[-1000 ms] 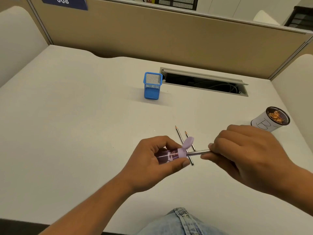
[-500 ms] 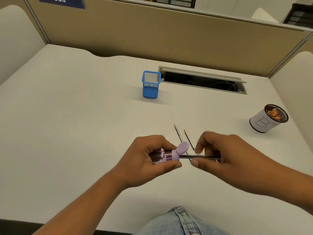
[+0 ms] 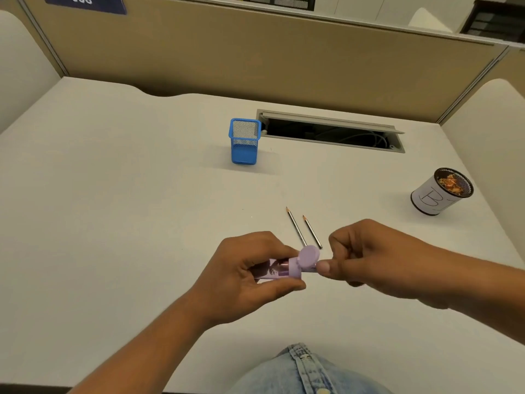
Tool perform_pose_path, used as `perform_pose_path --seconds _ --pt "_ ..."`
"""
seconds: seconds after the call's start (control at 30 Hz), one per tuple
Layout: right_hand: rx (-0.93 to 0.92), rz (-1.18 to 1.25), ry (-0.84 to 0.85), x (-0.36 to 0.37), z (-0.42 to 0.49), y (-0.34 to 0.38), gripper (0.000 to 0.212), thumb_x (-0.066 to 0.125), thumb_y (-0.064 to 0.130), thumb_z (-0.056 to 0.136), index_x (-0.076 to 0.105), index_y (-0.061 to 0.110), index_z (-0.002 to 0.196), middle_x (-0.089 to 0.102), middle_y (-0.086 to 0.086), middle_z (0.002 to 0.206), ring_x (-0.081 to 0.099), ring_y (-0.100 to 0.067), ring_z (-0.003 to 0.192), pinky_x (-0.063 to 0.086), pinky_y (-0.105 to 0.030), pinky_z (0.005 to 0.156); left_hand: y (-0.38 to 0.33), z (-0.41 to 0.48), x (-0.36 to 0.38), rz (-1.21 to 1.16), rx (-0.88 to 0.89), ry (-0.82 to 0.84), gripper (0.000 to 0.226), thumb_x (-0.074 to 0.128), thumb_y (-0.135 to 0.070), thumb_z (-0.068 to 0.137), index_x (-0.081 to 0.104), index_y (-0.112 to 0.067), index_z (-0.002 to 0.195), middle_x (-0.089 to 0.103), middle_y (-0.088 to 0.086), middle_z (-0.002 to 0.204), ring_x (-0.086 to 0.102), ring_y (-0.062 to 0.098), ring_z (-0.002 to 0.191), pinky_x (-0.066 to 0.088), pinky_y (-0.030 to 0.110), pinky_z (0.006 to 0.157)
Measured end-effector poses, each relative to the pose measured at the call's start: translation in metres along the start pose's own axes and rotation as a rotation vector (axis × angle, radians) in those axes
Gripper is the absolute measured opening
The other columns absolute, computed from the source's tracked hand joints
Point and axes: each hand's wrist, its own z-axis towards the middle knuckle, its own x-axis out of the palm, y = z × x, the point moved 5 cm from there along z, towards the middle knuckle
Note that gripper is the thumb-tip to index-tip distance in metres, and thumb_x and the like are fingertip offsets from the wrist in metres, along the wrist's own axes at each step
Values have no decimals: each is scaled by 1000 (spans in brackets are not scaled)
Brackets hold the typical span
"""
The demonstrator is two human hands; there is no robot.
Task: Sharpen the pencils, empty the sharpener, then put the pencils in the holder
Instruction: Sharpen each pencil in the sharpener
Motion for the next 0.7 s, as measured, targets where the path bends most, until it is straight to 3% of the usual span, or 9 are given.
perform_pose_path --seconds 0.13,0.23,0.4,0.6,0.7 --pt "164 156 162 8 -1 -3 40 72 37 82 47 16 59 45 2 46 25 -13 39 17 -20 40 0 -1 1 -4 33 28 23 81 -23 76 75 -11 96 65 -15 81 53 0 69 36 10 62" --pt "196 132 217 12 -4 -3 36 65 43 87 59 17 64 42 6 45 24 -12 39 18 -20 40 2 -2 1 -34 19 30 23 82 -20 75 74 -14 96 69 -9 83 57 6 71 39 12 61" --pt "86 -55 182 11 -2 3 43 53 50 93 59 19 64 42 9 45 28 -9 44 25 -20 46 8 -1 1 -72 -40 21 24 82 -22 75 74 -17 97 66 -6 79 56 10 67 41 17 54" --pt "-41 -480 13 4 0 11 48 39 58 95 55 23 67 53 5 53 42 -9 47 35 -23 51 18 -1 2 -59 -128 39 23 83 -22 75 75 -16 96 69 -6 80 59 12 69 41 13 64" --pt "-45 -559 2 2 3 11 49 36 56 97 55 23 67 58 0 53 45 -9 46 40 -27 54 22 1 1 -52 -150 33 23 83 -25 74 76 -21 96 71 -13 81 60 12 72 44 17 66"
